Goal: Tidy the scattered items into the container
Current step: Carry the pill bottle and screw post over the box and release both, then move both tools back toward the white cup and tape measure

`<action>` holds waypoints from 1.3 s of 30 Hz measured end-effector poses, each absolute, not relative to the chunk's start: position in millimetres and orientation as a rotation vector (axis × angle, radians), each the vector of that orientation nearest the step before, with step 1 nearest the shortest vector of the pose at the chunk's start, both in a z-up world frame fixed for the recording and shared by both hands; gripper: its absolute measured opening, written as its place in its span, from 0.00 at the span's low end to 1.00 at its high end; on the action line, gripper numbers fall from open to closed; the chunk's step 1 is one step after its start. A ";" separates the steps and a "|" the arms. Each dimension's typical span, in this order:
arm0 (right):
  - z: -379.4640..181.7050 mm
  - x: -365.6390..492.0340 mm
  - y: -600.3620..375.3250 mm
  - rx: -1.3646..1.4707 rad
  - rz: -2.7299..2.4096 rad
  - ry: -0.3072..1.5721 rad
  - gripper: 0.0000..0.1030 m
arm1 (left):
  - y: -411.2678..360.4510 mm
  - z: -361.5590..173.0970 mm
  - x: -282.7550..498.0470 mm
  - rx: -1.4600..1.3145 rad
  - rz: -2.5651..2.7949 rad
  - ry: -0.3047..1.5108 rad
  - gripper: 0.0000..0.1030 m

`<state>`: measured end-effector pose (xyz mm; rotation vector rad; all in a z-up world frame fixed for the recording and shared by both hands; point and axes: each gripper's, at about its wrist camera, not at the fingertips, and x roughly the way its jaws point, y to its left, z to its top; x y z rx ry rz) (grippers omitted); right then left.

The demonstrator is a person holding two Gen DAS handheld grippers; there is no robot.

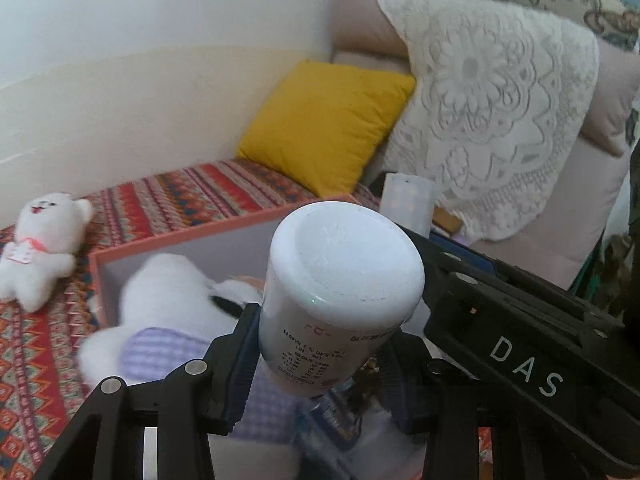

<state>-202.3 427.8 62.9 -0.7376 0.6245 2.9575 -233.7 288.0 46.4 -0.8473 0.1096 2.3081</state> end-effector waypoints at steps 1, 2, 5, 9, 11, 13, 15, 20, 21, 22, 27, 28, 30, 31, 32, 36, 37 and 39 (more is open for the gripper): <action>59.8 -204.6 432.4 -0.746 2.945 0.640 0.29 | 294.7 42.7 -236.4 -0.858 2.303 0.129 0.46; 56.7 -206.9 436.9 -0.753 2.932 0.655 0.29 | 301.4 39.0 -238.9 -0.867 2.298 0.149 0.46; 48.0 -213.2 449.1 -0.775 2.903 0.696 0.29 | 314.0 32.9 -243.1 -0.876 2.289 0.182 0.46; 41.5 -219.2 456.1 -0.796 2.887 0.728 0.29 | 319.4 29.1 -247.6 -0.893 2.279 0.185 0.46; 40.0 -221.6 458.2 -0.802 2.887 0.749 0.29 | 319.9 28.6 -248.7 -0.902 2.257 0.173 0.51; 40.1 -221.9 458.1 -0.805 2.886 0.768 0.34 | 317.9 32.3 -245.1 -0.884 2.245 0.158 0.80; 41.9 -218.6 459.7 -0.787 2.874 0.794 0.54 | 312.7 39.2 -238.4 -0.835 2.283 0.157 0.84; 48.7 -208.3 463.4 -0.702 2.851 0.804 0.87 | 292.2 54.3 -229.6 -0.771 2.311 0.103 0.95; 49.7 -207.3 463.4 -0.693 2.852 0.805 0.87 | 288.2 57.0 -227.7 -0.758 2.318 0.097 0.95; 50.3 -206.5 462.6 -0.688 2.850 0.803 0.88 | 284.2 59.7 -225.7 -0.746 2.323 0.092 0.95; 54.8 -206.1 452.0 -0.674 2.863 0.781 0.88 | 265.0 71.1 -221.1 -0.714 2.345 0.060 0.96; 56.6 -206.2 447.7 -0.666 2.871 0.770 0.88 | 262.1 72.8 -220.8 -0.712 2.349 0.054 0.96; 60.5 -205.6 438.4 -0.655 2.885 0.750 0.88 | 252.0 75.2 -219.7 -0.708 2.364 0.038 0.96; 62.3 -205.4 433.5 -0.650 2.892 0.740 0.88 | 246.7 75.8 -219.2 -0.708 2.371 0.030 0.96; 64.5 -205.4 427.6 -0.644 2.901 0.732 0.88 | 240.4 76.4 -218.5 -0.708 2.379 0.020 0.96; 73.7 -205.4 402.8 -0.616 2.943 0.703 0.89 | 210.8 77.9 -216.6 -0.708 2.422 -0.025 0.96; 76.5 -205.4 395.8 -0.606 2.955 0.695 0.90 | 202.4 78.0 -216.3 -0.707 2.435 -0.036 0.96; 81.8 -206.5 379.2 -0.593 2.987 0.670 0.91 | 182.6 77.4 -218.2 -0.717 2.460 -0.067 0.96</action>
